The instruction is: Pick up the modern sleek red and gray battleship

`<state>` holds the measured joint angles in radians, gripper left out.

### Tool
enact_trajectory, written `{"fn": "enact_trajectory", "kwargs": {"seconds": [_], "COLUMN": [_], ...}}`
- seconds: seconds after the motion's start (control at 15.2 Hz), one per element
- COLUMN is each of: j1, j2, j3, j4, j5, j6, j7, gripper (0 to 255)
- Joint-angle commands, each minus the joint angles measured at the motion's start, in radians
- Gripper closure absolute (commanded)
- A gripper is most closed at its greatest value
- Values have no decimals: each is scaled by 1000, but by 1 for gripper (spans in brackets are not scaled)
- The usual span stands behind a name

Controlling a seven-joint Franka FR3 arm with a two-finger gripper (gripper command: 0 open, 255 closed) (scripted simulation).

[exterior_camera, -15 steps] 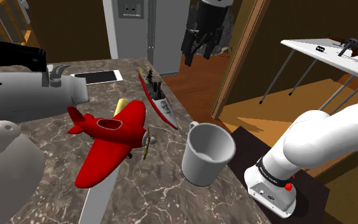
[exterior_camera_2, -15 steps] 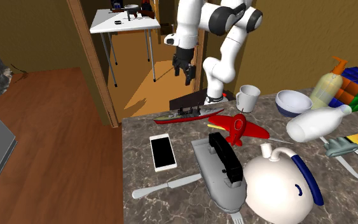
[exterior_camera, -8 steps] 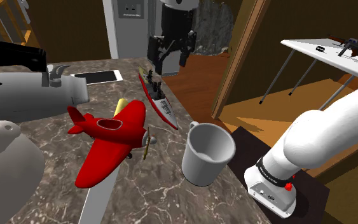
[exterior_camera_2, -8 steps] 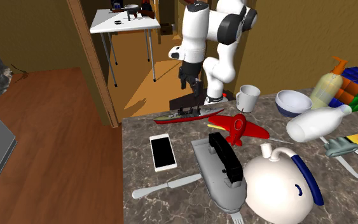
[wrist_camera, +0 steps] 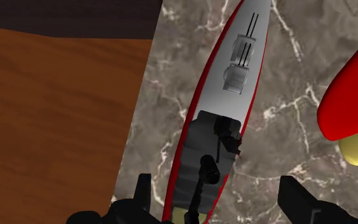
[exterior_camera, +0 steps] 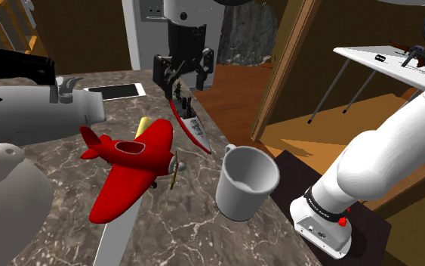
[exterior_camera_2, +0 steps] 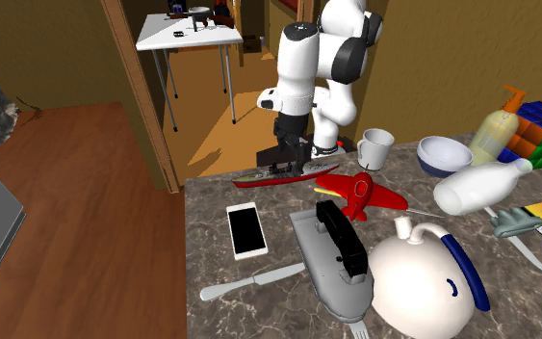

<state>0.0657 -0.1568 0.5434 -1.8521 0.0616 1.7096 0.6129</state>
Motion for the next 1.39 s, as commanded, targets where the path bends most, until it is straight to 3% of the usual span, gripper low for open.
{"fn": "enact_trajectory", "kwargs": {"seconds": [0.0,0.2,0.26,0.86,1.32], "j1": [1,1,1,1,-1], "j2": [-1,-2,-2,-2,7], "j3": [1,2,2,2,0], "j4": [-28,-50,-50,-50,52], "j5": [1,2,2,2,-4], "j6": [27,49,49,49,-46], "j7": [0,0,0,0,2], "gripper": [0,0,255,255,255]}}
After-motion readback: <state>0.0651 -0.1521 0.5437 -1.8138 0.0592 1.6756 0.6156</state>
